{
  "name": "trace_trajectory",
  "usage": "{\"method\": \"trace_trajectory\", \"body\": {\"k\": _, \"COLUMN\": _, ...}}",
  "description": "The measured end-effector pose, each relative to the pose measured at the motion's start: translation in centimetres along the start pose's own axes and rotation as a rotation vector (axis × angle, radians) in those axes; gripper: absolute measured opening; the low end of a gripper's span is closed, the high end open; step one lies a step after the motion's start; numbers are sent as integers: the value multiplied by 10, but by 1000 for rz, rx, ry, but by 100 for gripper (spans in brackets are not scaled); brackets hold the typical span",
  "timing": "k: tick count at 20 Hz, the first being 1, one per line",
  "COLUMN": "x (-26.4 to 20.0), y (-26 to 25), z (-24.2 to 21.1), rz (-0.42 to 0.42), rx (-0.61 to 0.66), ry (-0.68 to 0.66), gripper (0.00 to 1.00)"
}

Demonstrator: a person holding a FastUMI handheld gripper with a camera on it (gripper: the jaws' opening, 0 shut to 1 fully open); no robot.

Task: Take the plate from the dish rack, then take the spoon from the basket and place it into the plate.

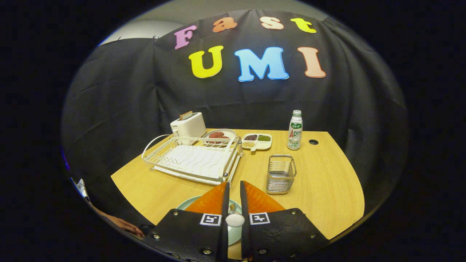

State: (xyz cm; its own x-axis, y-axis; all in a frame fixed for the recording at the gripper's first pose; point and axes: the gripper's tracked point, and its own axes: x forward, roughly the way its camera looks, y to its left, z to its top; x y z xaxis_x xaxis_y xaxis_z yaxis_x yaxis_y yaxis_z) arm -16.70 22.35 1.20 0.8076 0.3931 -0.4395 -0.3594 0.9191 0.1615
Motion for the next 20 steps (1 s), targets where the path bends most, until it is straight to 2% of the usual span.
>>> {"method": "trace_trajectory", "body": {"k": 14, "x": 56, "y": 83, "z": -31, "rz": 125, "rx": -114, "ry": 140, "gripper": 14}}
{"method": "trace_trajectory", "body": {"k": 20, "x": 67, "y": 88, "z": -37, "rz": 119, "rx": -176, "ry": 173, "gripper": 18}}
